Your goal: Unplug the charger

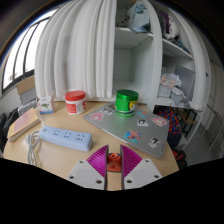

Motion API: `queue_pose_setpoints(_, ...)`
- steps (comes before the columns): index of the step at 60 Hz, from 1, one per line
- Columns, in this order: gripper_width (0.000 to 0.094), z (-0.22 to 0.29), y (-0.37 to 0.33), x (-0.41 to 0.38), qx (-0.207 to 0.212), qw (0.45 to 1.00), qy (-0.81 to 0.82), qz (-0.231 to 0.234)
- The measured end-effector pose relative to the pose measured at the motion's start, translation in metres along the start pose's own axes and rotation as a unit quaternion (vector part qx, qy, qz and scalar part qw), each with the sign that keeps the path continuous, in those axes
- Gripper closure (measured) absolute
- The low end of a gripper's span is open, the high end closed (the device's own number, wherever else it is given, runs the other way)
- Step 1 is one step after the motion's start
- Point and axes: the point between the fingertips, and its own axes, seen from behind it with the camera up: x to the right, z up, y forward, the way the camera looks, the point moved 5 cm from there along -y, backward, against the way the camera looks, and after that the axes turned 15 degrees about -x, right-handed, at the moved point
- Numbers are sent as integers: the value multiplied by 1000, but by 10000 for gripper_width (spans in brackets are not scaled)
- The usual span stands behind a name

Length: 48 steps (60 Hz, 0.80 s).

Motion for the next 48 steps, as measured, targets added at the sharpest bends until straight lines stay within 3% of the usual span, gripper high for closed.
queue_pose_setpoints(9, 682, -5, 10, -4, -9, 1000, -4, 6)
queue_pose_setpoints(17, 545, -6, 7, 1, -7, 1000, -11, -3)
queue_pose_setpoints(21, 424, -8, 1, 1, -12, 1000, -22, 0)
queue_pose_setpoints(29, 75, -16, -27, 1, -7, 999, -28, 18)
queue_pose_setpoints(48, 88, -67, -116, 44, 41, 997, 19, 65)
